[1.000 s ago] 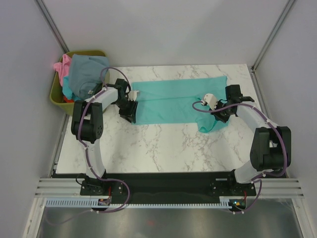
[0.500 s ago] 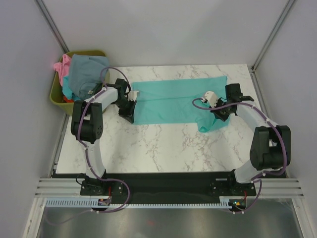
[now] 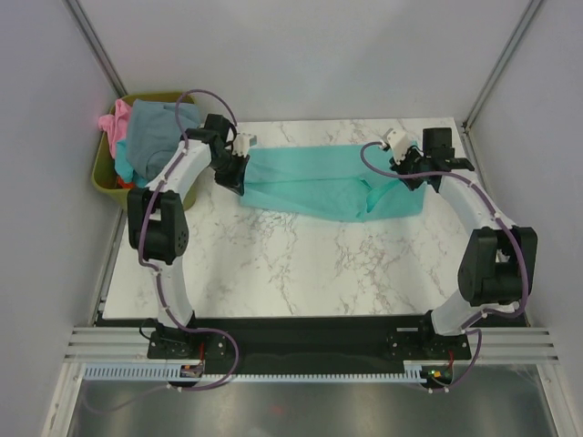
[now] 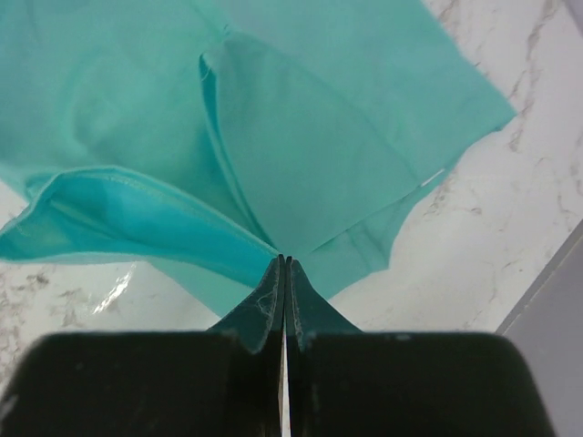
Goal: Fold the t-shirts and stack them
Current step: Fold the tshirt
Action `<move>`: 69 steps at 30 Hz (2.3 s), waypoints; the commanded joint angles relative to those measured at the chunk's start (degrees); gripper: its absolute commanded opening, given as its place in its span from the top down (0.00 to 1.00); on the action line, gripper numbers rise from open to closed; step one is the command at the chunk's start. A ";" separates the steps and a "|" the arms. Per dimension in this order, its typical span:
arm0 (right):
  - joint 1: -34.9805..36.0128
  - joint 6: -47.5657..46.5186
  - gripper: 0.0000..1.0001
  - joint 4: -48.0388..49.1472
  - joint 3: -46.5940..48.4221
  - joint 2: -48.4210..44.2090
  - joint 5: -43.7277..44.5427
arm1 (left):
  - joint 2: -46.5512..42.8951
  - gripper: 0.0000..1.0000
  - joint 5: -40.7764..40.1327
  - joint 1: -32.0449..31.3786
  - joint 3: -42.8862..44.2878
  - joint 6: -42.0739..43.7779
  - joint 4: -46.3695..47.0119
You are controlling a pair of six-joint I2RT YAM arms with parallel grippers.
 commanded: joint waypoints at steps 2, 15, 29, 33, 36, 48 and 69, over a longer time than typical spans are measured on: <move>-0.64 4.77 1.00 5.17 7.35 2.69 1.09 | 3.29 0.98 -0.54 0.39 8.44 3.85 -4.21; -0.82 10.22 1.00 13.44 20.35 12.36 4.42 | 10.59 0.98 -0.80 1.10 19.89 4.38 -6.76; -0.73 10.22 1.00 17.22 29.15 26.68 8.64 | 20.79 0.97 -6.68 2.33 32.10 3.06 -1.14; -0.64 9.61 1.00 18.54 30.03 28.88 9.87 | 23.42 0.94 -9.05 1.72 34.83 3.33 0.79; -0.29 10.30 1.00 20.03 29.77 29.77 12.50 | 23.87 0.80 -11.94 1.28 35.27 2.37 2.37; 0.41 25.58 0.22 18.31 24.94 17.65 18.51 | 10.96 0.23 -11.10 -0.48 25.98 -0.72 4.05; -5.48 57.42 0.26 14.49 19.57 28.70 -10.60 | 24.56 0.30 6.15 -0.48 33.08 -1.07 4.31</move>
